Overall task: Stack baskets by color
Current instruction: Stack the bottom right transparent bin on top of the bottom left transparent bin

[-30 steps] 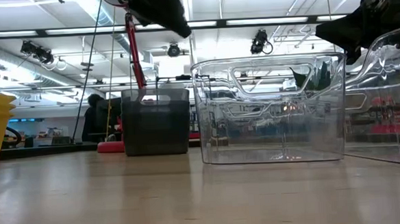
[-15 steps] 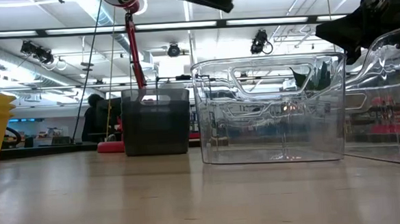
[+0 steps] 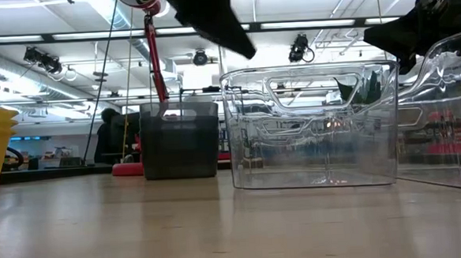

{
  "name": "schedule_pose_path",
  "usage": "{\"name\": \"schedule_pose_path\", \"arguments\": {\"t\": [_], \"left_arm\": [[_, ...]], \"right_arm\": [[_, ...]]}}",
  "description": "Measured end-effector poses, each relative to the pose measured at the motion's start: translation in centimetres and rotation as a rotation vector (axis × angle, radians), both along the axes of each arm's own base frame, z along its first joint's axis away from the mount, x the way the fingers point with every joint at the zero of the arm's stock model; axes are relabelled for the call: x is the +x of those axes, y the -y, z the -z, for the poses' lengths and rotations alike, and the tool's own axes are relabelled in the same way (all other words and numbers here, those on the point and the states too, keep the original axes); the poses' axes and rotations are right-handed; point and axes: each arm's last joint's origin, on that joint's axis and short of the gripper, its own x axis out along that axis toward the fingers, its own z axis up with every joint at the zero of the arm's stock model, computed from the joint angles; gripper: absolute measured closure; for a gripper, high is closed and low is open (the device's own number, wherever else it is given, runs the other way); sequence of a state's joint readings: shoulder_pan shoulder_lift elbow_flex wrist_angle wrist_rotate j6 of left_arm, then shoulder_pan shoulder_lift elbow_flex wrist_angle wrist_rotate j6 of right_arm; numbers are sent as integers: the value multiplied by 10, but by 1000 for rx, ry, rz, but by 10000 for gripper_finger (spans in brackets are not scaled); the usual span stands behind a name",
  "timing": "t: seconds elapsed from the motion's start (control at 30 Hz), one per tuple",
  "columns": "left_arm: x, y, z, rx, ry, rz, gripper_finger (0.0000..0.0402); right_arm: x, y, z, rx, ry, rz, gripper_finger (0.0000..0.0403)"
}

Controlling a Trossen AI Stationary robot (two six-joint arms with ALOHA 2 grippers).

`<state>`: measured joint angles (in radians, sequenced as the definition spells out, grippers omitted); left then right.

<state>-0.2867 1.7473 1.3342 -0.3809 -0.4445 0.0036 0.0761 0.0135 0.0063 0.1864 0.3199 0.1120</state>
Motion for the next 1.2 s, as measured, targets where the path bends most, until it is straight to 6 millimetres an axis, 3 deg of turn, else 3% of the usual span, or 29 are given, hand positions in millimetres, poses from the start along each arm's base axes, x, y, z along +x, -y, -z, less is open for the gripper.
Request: {"name": "schedule_pose_path", "arguments": {"t": [0.47,0.83,1.2], "left_arm": [[-2,-3,-1,-56,3,-75,241],[17,-18,-20,-133,261,-118,241],[17,-17,-22,-139,278,-116,241]], "right_arm": [[0,0,0,0,0,0,349],[0,0,0,0,0,0,349],[0,0,0,0,0,0,349]]}}
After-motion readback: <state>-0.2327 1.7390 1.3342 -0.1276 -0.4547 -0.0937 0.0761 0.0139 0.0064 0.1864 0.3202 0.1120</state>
